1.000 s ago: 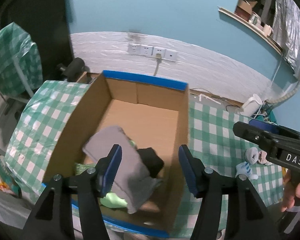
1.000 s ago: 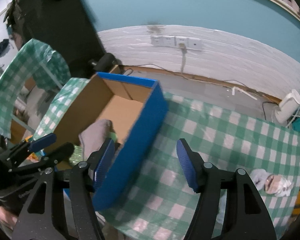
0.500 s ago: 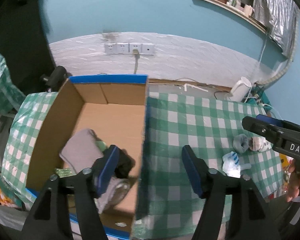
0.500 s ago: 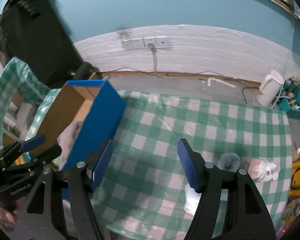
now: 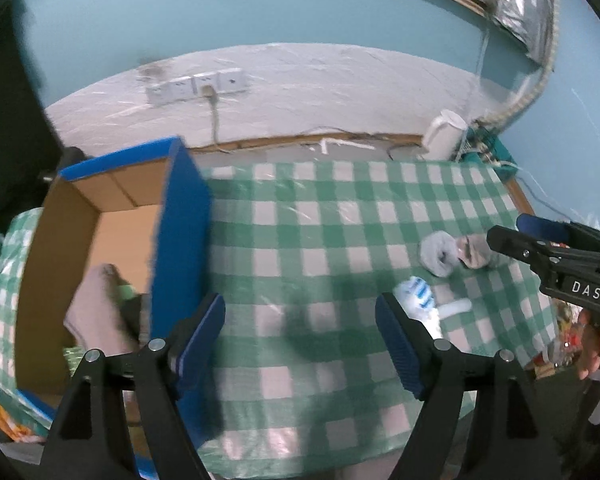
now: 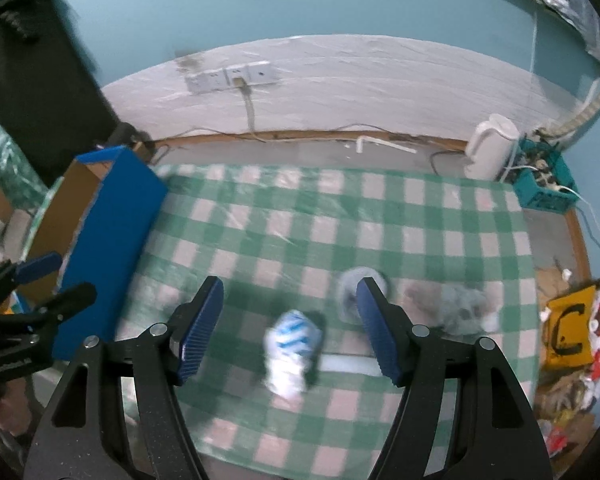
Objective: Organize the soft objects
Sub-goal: 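Move both tools back over the table toward the remaining socks and cloth, then grasp the striped sock with the left gripper while the right gripper grasps the pink cloth bundle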
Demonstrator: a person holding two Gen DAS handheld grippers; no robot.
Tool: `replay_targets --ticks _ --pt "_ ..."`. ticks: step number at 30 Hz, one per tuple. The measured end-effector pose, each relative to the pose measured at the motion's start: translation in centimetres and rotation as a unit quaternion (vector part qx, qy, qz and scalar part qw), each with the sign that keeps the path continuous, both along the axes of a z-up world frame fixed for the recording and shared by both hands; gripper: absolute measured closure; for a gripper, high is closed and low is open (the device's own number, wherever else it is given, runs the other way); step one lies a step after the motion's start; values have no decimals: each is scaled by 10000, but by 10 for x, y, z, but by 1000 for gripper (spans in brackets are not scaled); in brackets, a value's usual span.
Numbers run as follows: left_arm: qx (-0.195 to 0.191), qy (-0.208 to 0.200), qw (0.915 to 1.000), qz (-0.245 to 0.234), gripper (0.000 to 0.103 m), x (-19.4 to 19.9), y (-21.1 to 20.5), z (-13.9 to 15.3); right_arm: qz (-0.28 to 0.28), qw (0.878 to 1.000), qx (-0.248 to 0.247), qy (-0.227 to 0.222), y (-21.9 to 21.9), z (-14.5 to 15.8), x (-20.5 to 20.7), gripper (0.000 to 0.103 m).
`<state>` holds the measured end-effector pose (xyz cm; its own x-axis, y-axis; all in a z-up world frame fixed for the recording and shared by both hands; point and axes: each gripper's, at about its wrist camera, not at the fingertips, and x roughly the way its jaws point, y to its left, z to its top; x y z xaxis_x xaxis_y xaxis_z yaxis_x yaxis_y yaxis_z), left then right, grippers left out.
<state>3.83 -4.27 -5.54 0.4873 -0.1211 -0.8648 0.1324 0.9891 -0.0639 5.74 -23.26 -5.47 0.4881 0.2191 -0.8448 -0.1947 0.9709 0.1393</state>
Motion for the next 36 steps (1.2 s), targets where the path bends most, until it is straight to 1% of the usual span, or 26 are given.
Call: replay_targets --ticks 3,8,13,18,20,24,28,32,36 --pt "-10 191 9997 -142 21 4 -20 -10 -53 9998 -166 54 -19 -7 -2 34" --pt "-20 455 9985 -293 21 12 -46 -24 -146 9992 -260 260 -46 -19 0 34" --pt "-190 757 9963 -360 21 20 -67 -39 30 9979 -496 411 -64 -30 5 34" --pt "-211 1020 9939 -371 21 28 -83 -55 72 9973 -517 520 -80 -39 9 34" --pt "-187 1133 9928 -340 21 32 -89 -64 167 9968 -540 560 -83 -42 11 34" --pt "-108 1321 9908 -260 20 39 -97 -81 347 9947 -750 608 -87 -51 15 34" --pt "-162 1511 9881 -241 20 43 -101 -95 588 9915 -957 656 -89 -62 22 34" --pt "-162 1608 9865 -253 20 46 -110 -104 945 9849 -1244 753 -88 -77 29 34" --pt "-13 1692 9851 -311 20 50 -119 -116 1213 9781 -1539 705 -87 -90 34 34"
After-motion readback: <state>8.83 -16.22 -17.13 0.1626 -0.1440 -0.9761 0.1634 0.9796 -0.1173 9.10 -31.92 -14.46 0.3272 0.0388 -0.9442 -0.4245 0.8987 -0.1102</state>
